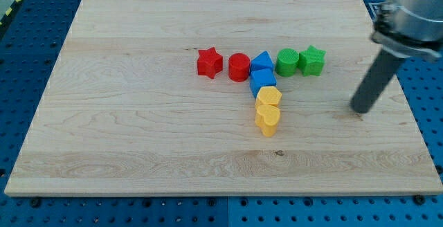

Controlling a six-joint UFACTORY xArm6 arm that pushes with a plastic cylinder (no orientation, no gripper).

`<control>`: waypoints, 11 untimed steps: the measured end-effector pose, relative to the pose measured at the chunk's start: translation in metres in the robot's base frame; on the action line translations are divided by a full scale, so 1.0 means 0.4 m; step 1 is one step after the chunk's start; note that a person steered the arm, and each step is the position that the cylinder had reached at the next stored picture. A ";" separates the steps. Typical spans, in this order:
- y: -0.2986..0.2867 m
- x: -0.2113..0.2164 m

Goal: Move the blue cube below the red circle

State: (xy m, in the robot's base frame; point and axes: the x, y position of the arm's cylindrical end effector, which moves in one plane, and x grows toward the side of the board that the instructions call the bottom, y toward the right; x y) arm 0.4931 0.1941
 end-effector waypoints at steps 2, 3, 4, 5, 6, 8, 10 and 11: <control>-0.049 -0.070; -0.114 -0.075; -0.209 -0.073; -0.338 -0.074; -0.335 -0.074; -0.320 -0.103; -0.303 -0.105; -0.267 -0.106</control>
